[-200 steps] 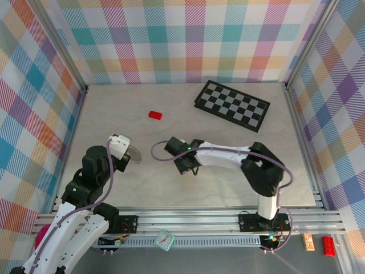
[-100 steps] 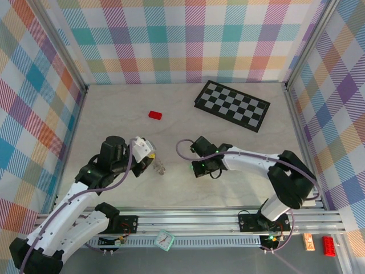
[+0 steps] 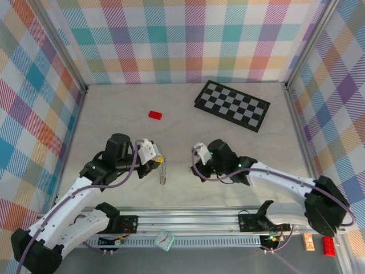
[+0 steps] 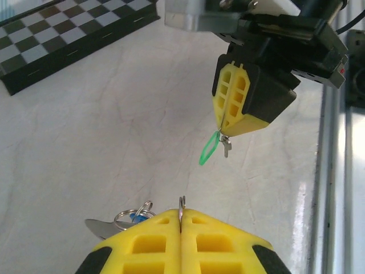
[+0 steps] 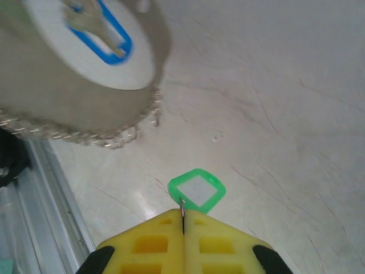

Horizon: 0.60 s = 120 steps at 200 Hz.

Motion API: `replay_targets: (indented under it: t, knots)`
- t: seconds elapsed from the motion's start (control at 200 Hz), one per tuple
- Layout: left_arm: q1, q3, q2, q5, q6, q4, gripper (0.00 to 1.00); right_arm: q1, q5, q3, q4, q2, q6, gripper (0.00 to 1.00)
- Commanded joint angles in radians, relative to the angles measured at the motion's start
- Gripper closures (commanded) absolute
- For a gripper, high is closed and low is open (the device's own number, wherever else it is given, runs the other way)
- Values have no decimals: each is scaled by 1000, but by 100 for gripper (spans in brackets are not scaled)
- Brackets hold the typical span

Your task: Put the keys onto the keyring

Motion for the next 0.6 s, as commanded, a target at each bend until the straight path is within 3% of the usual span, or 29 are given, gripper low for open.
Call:
replay_targets:
  t: [0.0,0.225,0.305,0.43,0.595]
  knots:
    - [-10,40,13,107,18,39,100,-3,-73,-62,198,-73,-135,100]
    - [-17,54,54,154,0,47,100,-3,-134,-70,205,-120,-275,100]
    - [-20,53,58,134,5,47,100,-4,-117,-37,129,-107,-274,100]
    - [-21,40,41,13,0,73,100,-3,-69,95,-143,-29,-114,100]
    - [-21,5,12,-107,-12,128,100,9,-168,219,-453,99,134,100]
